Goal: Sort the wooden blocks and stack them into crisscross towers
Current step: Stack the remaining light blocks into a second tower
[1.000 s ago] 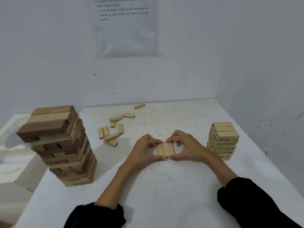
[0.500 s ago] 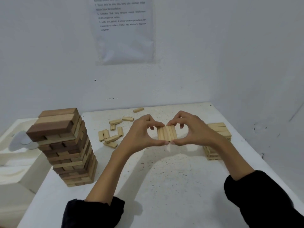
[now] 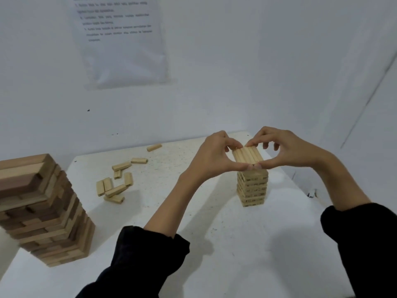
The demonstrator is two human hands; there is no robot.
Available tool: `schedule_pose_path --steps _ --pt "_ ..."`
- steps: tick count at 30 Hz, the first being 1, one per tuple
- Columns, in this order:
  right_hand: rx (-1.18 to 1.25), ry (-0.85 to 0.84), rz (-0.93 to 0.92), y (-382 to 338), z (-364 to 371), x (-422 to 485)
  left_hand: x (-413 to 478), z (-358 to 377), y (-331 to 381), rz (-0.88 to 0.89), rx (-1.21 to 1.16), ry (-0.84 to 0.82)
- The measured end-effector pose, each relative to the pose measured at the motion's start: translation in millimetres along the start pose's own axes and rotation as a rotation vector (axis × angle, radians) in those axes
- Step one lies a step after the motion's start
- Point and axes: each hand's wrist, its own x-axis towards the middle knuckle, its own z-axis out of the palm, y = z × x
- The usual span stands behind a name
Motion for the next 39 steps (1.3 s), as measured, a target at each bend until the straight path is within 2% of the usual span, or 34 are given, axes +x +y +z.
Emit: schedule_pose_path --steps 13,39 --pt "0.086 -0.061 0.042 32 4 -5 2 22 6 -0.052 0.008 -0.049" --pt "0.117 -0.072 0.107 30 14 -6 -1 30 -3 -0.070 0.036 -0.096"
